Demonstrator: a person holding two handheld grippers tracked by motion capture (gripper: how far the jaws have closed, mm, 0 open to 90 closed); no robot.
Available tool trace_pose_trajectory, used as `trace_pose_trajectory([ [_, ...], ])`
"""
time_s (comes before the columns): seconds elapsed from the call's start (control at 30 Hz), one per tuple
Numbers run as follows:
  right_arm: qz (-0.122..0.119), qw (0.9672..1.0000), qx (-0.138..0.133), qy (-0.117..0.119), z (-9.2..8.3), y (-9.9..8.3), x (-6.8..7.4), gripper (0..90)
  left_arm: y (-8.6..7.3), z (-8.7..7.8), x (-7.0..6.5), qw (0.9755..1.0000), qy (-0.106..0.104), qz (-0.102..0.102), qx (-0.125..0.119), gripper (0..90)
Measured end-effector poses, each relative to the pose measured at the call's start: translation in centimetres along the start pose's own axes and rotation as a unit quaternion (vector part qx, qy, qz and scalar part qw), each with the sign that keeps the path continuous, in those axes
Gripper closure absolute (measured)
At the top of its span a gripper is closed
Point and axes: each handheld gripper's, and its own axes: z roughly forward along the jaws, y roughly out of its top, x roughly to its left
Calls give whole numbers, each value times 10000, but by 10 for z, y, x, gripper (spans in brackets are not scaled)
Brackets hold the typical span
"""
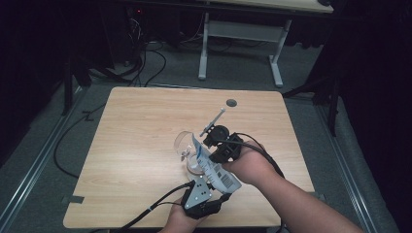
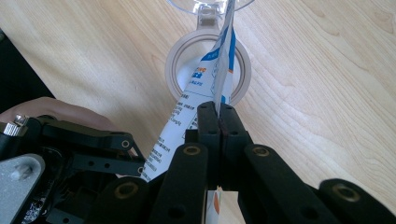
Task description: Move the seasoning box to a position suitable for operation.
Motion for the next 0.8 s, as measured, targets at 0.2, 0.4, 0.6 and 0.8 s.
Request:
trace_pose_trajectory([
  [0.2,-3,10000,-25,32,1,-1,-1,900,-1,0,0,10000,-2,4,16,593],
  [0.4,-11,10000,-14,2,0,0,0,900,1,0,0,10000,7,9,2,593],
  [0.6,-18,10000,-13,10,1,1,0,900,0,0,0,10000,12,9,0,591],
  [0.8,-15,10000,-8,15,1,1,0,900,0,0,0,10000,12,-15,-5,590],
])
